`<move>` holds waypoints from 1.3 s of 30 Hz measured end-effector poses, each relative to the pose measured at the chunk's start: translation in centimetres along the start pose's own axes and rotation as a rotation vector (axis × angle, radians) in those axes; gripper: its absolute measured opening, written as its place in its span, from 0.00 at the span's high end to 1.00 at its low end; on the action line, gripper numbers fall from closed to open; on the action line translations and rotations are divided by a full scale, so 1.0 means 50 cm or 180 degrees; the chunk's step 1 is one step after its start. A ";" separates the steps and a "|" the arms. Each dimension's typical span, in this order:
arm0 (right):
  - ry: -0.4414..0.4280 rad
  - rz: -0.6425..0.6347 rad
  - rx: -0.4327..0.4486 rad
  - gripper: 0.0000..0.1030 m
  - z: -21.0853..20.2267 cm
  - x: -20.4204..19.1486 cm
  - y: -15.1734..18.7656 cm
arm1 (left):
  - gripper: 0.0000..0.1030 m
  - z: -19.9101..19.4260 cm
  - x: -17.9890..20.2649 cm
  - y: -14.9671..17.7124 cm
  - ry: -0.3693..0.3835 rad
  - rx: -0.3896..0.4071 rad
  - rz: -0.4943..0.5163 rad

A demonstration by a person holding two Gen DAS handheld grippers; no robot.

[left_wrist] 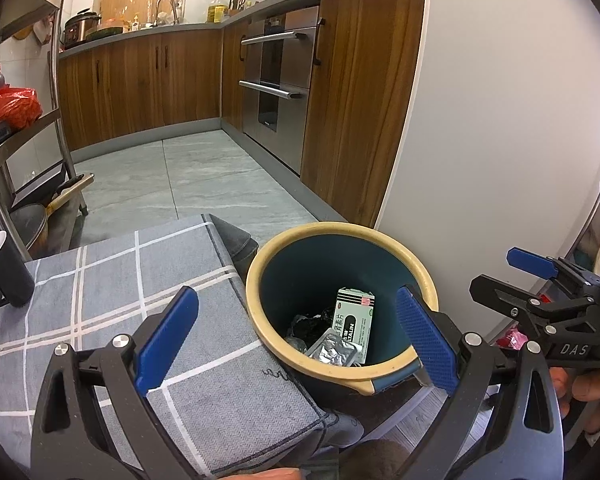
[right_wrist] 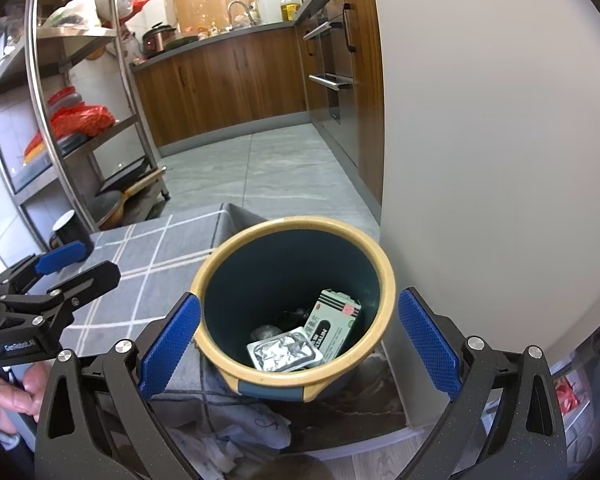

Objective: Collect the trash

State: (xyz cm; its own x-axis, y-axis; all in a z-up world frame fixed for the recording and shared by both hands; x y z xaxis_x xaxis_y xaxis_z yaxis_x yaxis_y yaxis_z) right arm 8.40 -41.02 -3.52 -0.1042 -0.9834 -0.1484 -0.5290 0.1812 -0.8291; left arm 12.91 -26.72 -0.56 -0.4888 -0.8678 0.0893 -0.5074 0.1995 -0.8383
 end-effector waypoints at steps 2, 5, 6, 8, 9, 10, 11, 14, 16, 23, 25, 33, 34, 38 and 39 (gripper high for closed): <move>0.0002 -0.0001 0.0002 0.05 -0.001 -0.001 0.000 | 0.06 0.000 0.000 0.001 -0.0004 -0.0004 -0.0001; 0.0000 0.0002 0.0000 0.05 -0.001 -0.002 0.003 | 0.06 0.001 -0.003 0.001 -0.0013 -0.0006 -0.0004; 0.0001 0.0001 0.0002 0.05 -0.001 -0.003 0.002 | 0.06 0.002 -0.003 0.002 -0.0017 -0.0009 -0.0007; 0.0000 0.0005 0.0004 0.05 -0.001 -0.004 0.003 | 0.06 0.002 -0.004 0.003 -0.0025 -0.0013 -0.0016; 0.0000 0.0005 0.0002 0.05 -0.001 -0.004 0.004 | 0.06 0.002 -0.006 0.003 -0.0024 -0.0013 -0.0017; 0.0003 0.0004 0.0002 0.05 -0.001 -0.004 0.003 | 0.06 0.001 -0.006 0.003 -0.0027 -0.0013 -0.0018; 0.0003 0.0004 0.0003 0.05 -0.001 -0.004 0.003 | 0.06 0.001 -0.006 0.003 -0.0028 -0.0014 -0.0019; 0.0001 0.0006 0.0002 0.05 -0.001 -0.004 0.003 | 0.06 0.003 -0.006 0.005 -0.0036 -0.0032 -0.0020; -0.0001 0.0008 0.0001 0.05 -0.002 -0.004 0.004 | 0.06 0.004 -0.007 0.005 -0.0039 -0.0037 -0.0024; 0.0001 0.0005 0.0003 0.05 -0.001 -0.003 0.002 | 0.06 0.004 -0.009 0.005 -0.0037 -0.0037 -0.0022; 0.0000 0.0008 -0.0002 0.05 -0.001 -0.003 0.003 | 0.06 0.004 -0.009 0.006 -0.0037 -0.0038 -0.0024; -0.0008 0.0008 0.0004 0.05 -0.003 -0.008 0.003 | 0.06 0.007 -0.013 0.010 -0.0064 -0.0030 -0.0041; -0.0007 0.0010 0.0003 0.05 -0.003 -0.007 0.003 | 0.06 0.007 -0.014 0.010 -0.0070 -0.0029 -0.0049; -0.0006 0.0010 0.0003 0.05 -0.003 -0.007 0.003 | 0.06 0.008 -0.015 0.008 -0.0077 -0.0033 -0.0077; -0.0007 0.0010 0.0001 0.05 -0.003 -0.008 0.004 | 0.06 0.008 -0.015 0.008 -0.0074 -0.0040 -0.0083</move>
State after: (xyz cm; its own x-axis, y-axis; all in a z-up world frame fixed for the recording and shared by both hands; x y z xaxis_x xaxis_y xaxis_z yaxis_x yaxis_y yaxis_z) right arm 8.22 -40.59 -3.56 -0.1040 -0.9828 -0.1523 -0.5284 0.1843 -0.8287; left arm 13.37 -26.17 -1.17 -0.4587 -0.8831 0.0983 -0.5286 0.1823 -0.8291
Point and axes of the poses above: each gripper's, at about its wrist camera, not at the fingertips, and z roughly the way its jaws point, x to its right, y to its underside, the point moved 10 cm from there along z, roughly the way its jaws point, and after that the axes turned 4 degrees about x, right-handed, at the moved point
